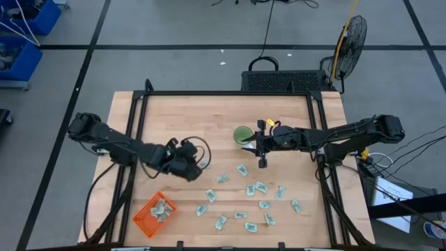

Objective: Pick and place Stevia / Truvia into bins
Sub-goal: Put the light green stevia packet into the orange basket

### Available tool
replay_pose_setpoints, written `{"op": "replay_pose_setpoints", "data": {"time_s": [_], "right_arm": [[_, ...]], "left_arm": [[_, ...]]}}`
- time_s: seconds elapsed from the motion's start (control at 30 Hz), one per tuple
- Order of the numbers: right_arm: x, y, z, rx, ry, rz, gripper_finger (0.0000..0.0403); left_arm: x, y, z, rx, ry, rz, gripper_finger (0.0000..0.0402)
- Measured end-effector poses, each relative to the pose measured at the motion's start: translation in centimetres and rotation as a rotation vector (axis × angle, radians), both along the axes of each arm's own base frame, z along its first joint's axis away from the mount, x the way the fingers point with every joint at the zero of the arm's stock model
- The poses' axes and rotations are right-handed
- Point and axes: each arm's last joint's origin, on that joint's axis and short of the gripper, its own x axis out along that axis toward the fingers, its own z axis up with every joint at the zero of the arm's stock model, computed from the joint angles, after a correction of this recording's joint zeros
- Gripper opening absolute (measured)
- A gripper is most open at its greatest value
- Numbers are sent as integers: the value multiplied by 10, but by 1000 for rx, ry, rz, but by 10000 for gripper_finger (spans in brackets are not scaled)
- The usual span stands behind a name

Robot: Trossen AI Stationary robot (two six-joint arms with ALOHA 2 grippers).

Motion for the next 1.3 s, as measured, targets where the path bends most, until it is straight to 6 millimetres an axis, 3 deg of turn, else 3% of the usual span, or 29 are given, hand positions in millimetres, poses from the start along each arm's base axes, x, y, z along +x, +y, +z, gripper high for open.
{"op": "replay_pose_setpoints", "data": {"time_s": [0.33,0.57,0.83,1.13,1.3], "right_arm": [[0,0,0,-1,2,0,118],[0,0,0,-3,1,1,118],[0,0,0,-24,2,9,118],[0,0,0,-28,2,11,118],[0,0,0,-28,2,11,118]], "left_arm": [[-4,13,-56,19,-8,-347,81],[-13,17,-80,18,-128,-402,81],[-16,19,-87,12,-154,-421,87],[-15,23,-87,22,-148,-420,178],[-14,23,-90,15,-134,-433,199]]}}
